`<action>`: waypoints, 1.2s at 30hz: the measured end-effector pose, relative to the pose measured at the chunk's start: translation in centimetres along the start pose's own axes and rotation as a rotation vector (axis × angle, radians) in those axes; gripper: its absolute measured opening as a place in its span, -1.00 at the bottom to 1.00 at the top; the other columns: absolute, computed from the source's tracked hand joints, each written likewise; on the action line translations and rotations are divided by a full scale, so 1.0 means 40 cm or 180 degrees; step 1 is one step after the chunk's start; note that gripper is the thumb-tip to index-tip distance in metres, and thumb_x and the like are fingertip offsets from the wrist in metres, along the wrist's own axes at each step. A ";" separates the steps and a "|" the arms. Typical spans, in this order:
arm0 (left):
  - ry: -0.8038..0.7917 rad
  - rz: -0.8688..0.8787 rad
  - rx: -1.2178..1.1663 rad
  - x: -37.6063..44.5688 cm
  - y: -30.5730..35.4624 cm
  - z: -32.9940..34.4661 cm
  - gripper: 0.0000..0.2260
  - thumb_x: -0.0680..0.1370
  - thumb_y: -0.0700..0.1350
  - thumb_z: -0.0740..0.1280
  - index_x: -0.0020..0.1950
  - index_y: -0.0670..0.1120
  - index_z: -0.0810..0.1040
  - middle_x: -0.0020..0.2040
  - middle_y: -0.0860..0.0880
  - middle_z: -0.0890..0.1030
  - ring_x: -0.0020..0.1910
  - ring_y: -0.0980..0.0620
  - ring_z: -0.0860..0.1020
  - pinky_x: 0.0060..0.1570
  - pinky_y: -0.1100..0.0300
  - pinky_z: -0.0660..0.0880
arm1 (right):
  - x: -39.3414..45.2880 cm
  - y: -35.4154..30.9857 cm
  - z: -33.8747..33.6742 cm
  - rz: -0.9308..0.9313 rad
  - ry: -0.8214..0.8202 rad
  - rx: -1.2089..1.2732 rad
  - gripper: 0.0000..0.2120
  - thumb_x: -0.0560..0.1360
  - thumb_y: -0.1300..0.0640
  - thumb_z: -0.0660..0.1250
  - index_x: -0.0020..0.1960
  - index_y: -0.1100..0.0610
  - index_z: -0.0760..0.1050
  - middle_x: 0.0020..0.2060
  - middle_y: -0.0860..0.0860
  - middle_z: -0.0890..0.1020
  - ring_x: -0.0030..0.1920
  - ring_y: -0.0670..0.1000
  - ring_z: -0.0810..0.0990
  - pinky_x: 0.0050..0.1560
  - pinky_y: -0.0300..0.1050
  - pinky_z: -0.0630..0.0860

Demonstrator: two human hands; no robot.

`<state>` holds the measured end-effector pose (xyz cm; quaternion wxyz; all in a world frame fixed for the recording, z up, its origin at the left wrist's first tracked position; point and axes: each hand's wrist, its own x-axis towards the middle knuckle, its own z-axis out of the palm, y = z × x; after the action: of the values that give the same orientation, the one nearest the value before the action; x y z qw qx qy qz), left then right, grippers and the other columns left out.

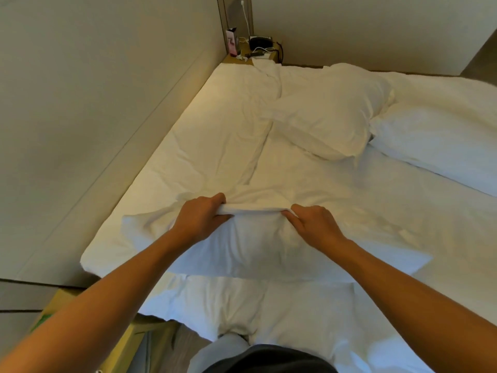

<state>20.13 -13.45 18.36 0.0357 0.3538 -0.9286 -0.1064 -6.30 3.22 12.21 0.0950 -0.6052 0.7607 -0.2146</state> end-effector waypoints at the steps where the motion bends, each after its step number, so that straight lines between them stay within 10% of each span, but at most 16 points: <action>1: -0.0011 0.0041 0.0001 -0.014 -0.018 -0.010 -0.69 0.57 0.22 0.35 0.04 -0.02 0.50 -0.20 -0.02 0.66 -0.23 -0.10 0.61 -0.32 0.09 0.44 | -0.005 -0.025 -0.012 -0.0073 -0.0006 0.0062 -0.62 0.70 -0.10 0.23 -0.11 0.15 0.56 -0.30 0.17 0.67 -0.30 0.24 0.62 -0.31 -0.06 0.30; 10: -0.0016 0.0521 -0.0220 -0.055 -0.106 -0.151 -0.71 0.49 0.36 0.29 -0.12 0.18 0.39 -0.31 0.14 0.52 -0.35 0.16 0.48 -0.39 0.22 0.30 | -0.028 -0.164 -0.139 0.0092 -0.0322 0.0989 -0.55 0.58 -0.36 0.22 -0.35 -0.11 0.42 -0.42 -0.11 0.56 -0.35 -0.06 0.57 -0.30 -0.14 0.44; 17: -0.0795 0.0127 -0.0379 -0.124 -0.091 0.054 -0.67 0.59 0.19 0.32 0.17 -0.03 0.51 0.05 -0.06 0.65 -0.01 -0.11 0.61 -0.16 0.09 0.43 | -0.136 -0.140 0.026 0.0831 -0.0659 0.0849 -0.61 0.58 -0.23 0.38 -0.33 -0.10 0.40 -0.38 -0.12 0.52 -0.29 -0.05 0.54 -0.24 -0.10 0.39; 22: -0.0440 0.0043 -0.0668 -0.139 -0.100 0.064 -0.75 0.57 0.14 0.37 0.06 -0.02 0.53 -0.06 -0.02 0.61 -0.11 -0.06 0.57 -0.21 0.10 0.41 | -0.188 -0.116 0.041 0.0968 -0.0264 0.0160 -0.60 0.46 -0.47 0.26 -0.16 -0.15 0.43 -0.28 -0.16 0.51 -0.27 -0.11 0.47 -0.32 -0.20 0.30; 36: 0.0027 0.0239 0.0038 -0.094 -0.076 0.005 -0.81 0.63 0.00 0.30 0.08 -0.08 0.62 -0.06 -0.04 0.61 -0.06 -0.09 0.53 0.00 0.01 0.46 | -0.247 -0.055 -0.037 0.1459 0.0474 0.0371 -0.84 0.58 -0.04 0.47 -0.01 0.05 0.67 -0.11 -0.04 0.66 -0.12 0.03 0.62 -0.14 -0.10 0.50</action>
<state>24.89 -13.13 17.53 0.0415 0.3193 -0.9417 -0.0979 -2.49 12.67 13.37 0.1196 -0.3929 0.8693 -0.2749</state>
